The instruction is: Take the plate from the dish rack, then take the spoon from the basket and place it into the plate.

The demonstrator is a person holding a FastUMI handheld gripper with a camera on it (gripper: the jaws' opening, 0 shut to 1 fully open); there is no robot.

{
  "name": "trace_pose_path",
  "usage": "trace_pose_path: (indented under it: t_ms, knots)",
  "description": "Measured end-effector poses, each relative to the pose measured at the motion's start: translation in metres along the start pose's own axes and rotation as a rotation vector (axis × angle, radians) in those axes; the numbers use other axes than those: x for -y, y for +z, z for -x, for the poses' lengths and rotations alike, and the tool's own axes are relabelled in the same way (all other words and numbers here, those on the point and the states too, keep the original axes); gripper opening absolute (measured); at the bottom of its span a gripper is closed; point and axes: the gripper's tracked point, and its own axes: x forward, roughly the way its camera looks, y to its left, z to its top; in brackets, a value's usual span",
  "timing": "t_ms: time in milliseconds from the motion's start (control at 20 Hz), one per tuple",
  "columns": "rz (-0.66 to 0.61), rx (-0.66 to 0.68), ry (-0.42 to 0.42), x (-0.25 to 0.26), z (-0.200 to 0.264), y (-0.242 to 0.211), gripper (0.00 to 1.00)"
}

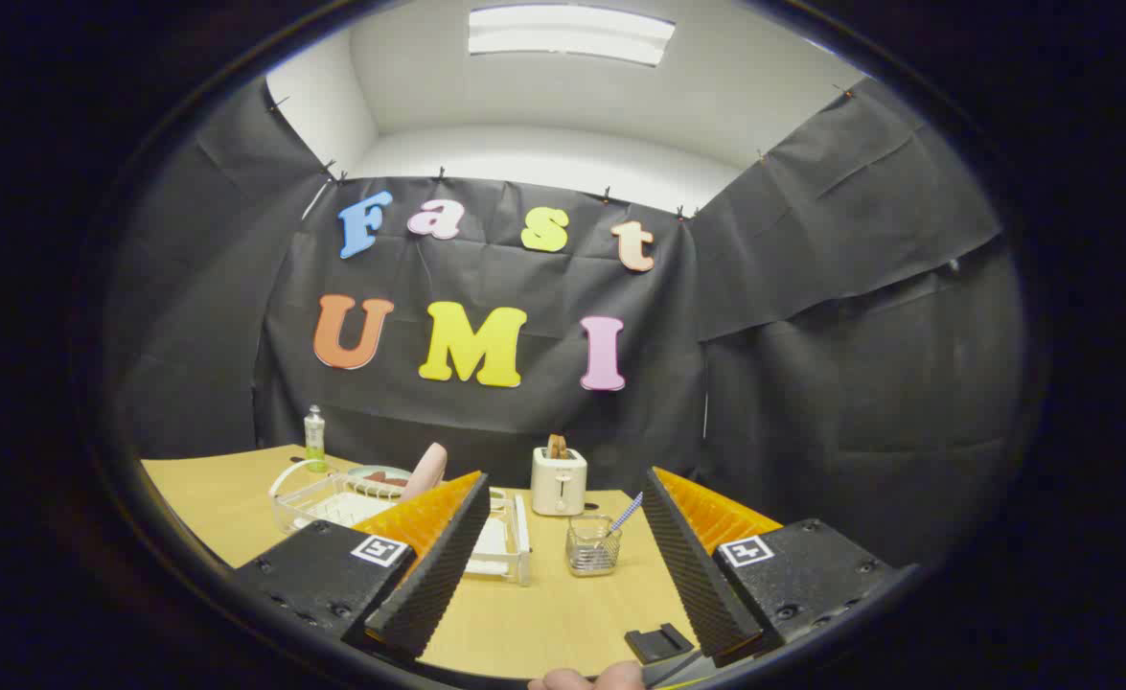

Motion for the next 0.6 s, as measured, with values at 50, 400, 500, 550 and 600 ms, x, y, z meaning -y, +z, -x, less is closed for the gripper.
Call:
trace_pose_path:
  t_ms: [50, 400, 500, 550, 600]
  knots:
    - [-0.003, -0.005, 0.001, -0.001, -0.001, -0.001, 1.00]
    - [-0.017, -0.042, 0.004, -0.004, -0.008, -0.014, 1.00]
    - [-0.019, -0.045, 0.007, -0.005, -0.009, -0.015, 1.00]
    - [-0.020, -0.043, 0.007, -0.006, -0.009, -0.013, 1.00]
    - [-0.018, -0.039, 0.006, -0.006, -0.010, -0.012, 1.00]
